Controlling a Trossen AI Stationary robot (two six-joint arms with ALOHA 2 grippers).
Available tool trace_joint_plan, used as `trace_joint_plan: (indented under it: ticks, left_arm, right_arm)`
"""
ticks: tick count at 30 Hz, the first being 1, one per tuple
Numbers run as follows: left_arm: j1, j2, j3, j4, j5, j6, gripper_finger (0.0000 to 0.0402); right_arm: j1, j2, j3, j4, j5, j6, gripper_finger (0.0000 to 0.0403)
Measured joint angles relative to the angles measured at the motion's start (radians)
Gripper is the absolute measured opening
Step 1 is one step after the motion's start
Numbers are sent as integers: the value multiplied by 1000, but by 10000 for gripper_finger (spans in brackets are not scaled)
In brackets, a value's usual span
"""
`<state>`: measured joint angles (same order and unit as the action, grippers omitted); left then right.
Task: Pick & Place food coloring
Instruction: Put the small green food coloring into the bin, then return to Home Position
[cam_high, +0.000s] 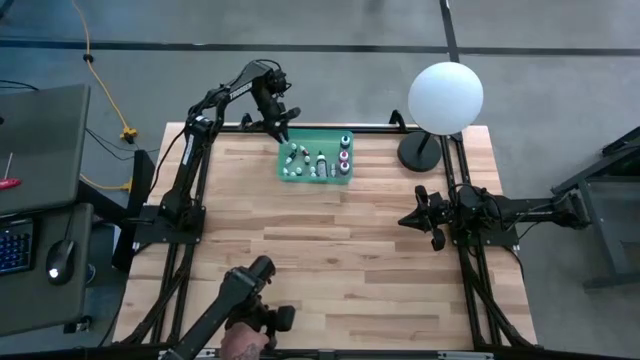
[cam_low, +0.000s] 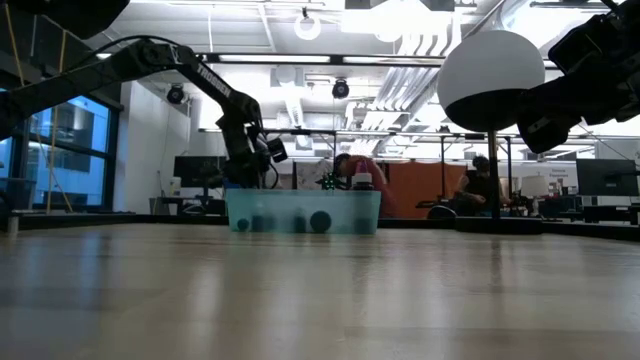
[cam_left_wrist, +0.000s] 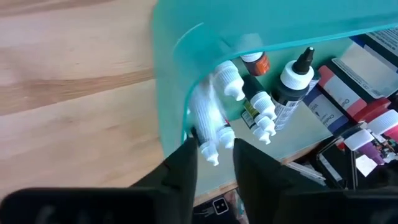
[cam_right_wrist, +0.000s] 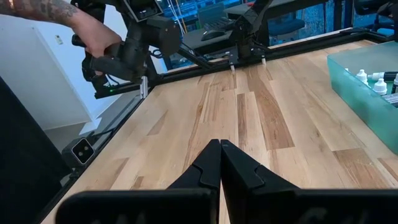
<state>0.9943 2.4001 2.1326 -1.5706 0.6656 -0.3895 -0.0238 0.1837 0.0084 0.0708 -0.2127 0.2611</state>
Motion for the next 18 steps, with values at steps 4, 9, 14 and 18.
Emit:
trace_joint_plan:
  ticks: [4,9,14,18]
  left_arm:
    - [0,-2,0,7,-8,0,133]
    - [0,-2,0,25,-12,-4,145]
    - [-1,-2,0,35,-21,0,146]
    - [-1,-2,4,44,-13,26,146]
  right_arm:
    - [0,0,0,0,0,0,0]
    - [0,0,0,0,0,0,0]
    - [0,0,0,0,0,0,0]
    - [0,0,0,0,0,0,0]
